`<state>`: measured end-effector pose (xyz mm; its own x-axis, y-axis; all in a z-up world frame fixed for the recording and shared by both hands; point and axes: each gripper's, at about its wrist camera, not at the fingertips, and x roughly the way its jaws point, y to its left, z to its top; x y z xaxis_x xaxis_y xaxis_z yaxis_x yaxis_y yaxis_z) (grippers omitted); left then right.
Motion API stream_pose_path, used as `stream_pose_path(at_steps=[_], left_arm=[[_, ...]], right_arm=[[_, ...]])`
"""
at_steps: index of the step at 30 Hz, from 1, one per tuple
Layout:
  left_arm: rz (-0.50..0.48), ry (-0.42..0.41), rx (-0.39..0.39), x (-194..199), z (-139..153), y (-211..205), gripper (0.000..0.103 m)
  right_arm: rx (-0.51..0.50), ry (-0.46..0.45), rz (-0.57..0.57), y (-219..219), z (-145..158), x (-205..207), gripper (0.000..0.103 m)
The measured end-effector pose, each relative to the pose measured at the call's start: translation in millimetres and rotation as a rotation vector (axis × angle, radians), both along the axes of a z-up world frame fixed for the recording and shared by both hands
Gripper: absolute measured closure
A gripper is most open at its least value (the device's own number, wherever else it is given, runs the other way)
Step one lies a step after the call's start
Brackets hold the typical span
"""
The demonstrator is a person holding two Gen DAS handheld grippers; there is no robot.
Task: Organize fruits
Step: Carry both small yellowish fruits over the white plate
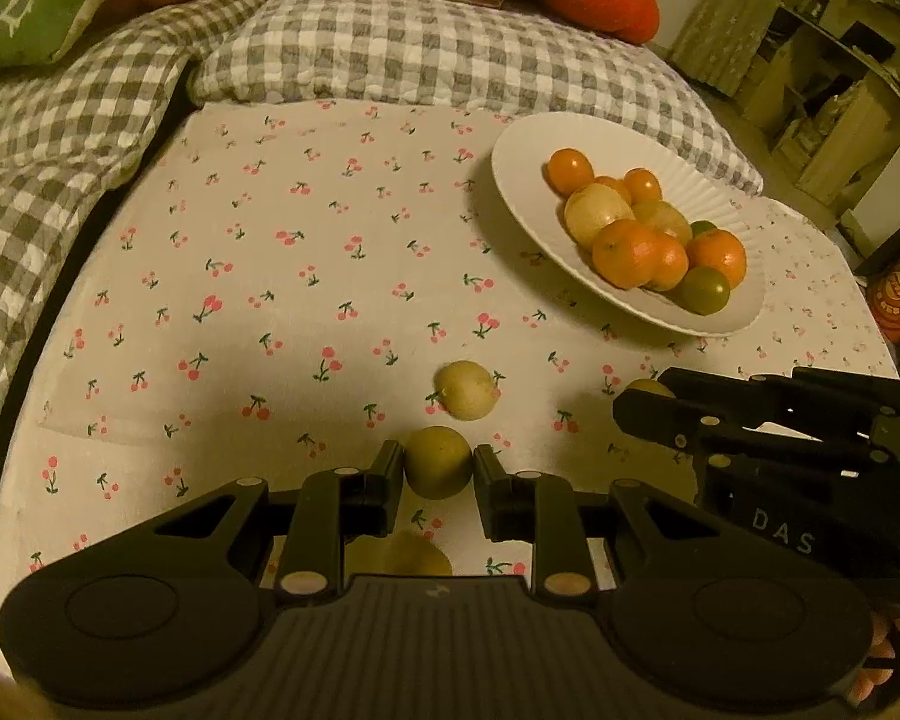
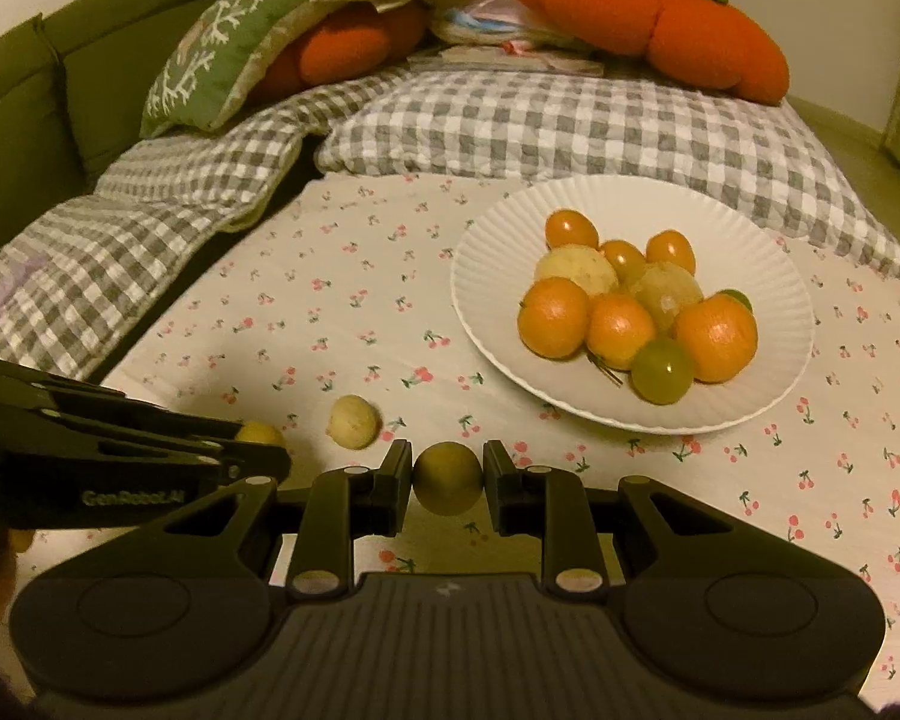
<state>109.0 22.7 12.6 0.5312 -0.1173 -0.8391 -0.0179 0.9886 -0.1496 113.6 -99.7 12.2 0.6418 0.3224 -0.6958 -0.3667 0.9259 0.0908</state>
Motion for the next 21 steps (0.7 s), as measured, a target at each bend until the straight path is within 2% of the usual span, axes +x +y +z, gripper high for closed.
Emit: stream_pose_path(at_steps=[21], left_arm=[[-0.020,-0.102,0.045,-5,21,-9,0.094]], right_arm=[[0.063,-0.043,0.019,-3,21,-10,0.080]])
